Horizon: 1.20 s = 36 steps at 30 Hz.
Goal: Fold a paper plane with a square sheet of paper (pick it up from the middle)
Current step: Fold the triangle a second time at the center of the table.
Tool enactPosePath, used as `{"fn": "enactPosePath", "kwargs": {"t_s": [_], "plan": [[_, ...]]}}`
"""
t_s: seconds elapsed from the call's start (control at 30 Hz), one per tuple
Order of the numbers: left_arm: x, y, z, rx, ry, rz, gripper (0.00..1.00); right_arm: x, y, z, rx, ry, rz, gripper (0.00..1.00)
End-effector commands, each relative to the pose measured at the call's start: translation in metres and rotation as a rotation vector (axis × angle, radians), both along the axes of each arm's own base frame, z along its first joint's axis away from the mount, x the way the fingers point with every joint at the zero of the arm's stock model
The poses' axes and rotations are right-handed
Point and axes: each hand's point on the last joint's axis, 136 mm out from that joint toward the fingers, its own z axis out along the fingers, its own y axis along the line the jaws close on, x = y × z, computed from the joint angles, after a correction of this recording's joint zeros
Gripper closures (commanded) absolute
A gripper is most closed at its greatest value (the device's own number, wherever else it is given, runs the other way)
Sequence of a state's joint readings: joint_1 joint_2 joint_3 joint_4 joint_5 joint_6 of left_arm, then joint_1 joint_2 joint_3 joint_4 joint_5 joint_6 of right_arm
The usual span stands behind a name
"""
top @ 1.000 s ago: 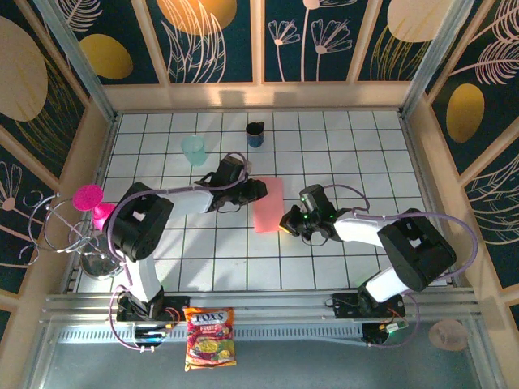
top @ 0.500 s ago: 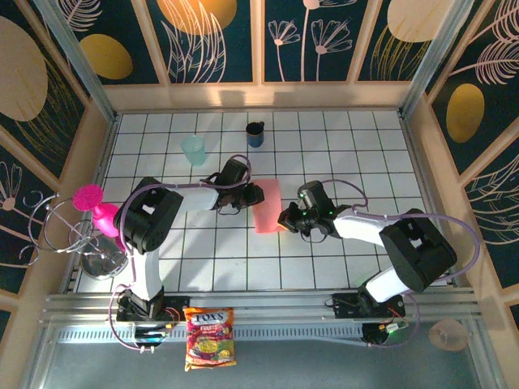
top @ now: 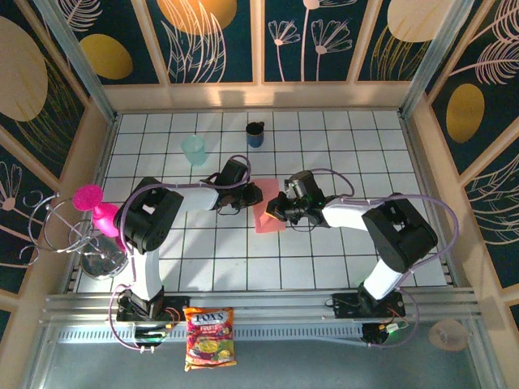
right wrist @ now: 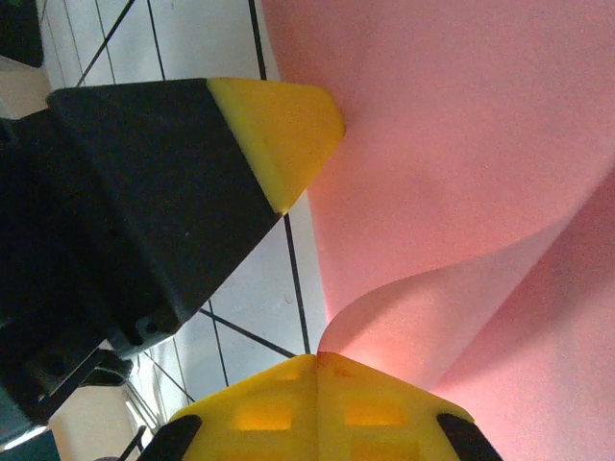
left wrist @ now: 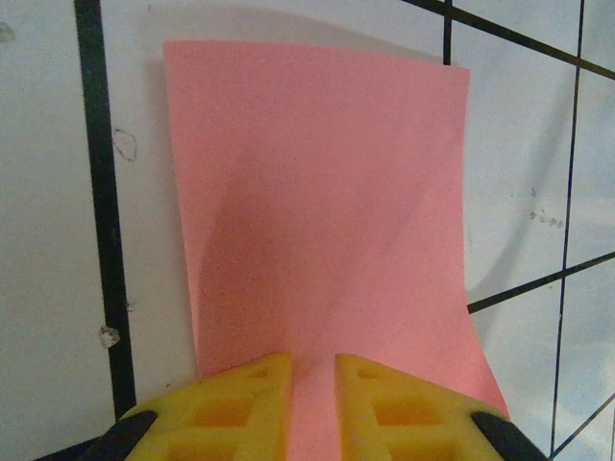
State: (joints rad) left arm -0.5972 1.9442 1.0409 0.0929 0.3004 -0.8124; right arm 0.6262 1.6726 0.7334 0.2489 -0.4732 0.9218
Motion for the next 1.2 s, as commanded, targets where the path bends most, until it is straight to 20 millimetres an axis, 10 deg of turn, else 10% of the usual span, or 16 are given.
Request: {"fn": "enactPosePath", "kwargs": {"t_s": [0.0, 0.17, 1.17], "plan": [[-0.001, 0.008, 0.0, 0.028, 0.003, 0.002, 0.79, 0.008, 0.014, 0.006, 0.03, -0.039, 0.023, 0.97], [0.013, 0.011, 0.029, 0.045, -0.088, -0.003, 0.73, 0.007, 0.012, -0.009, -0.024, -0.012, 0.018, 0.97], [0.004, 0.026, -0.019, 0.117, 0.026, 0.011, 0.92, 0.018, 0.019, -0.023, 0.011, -0.028, -0.022, 0.97]]}}
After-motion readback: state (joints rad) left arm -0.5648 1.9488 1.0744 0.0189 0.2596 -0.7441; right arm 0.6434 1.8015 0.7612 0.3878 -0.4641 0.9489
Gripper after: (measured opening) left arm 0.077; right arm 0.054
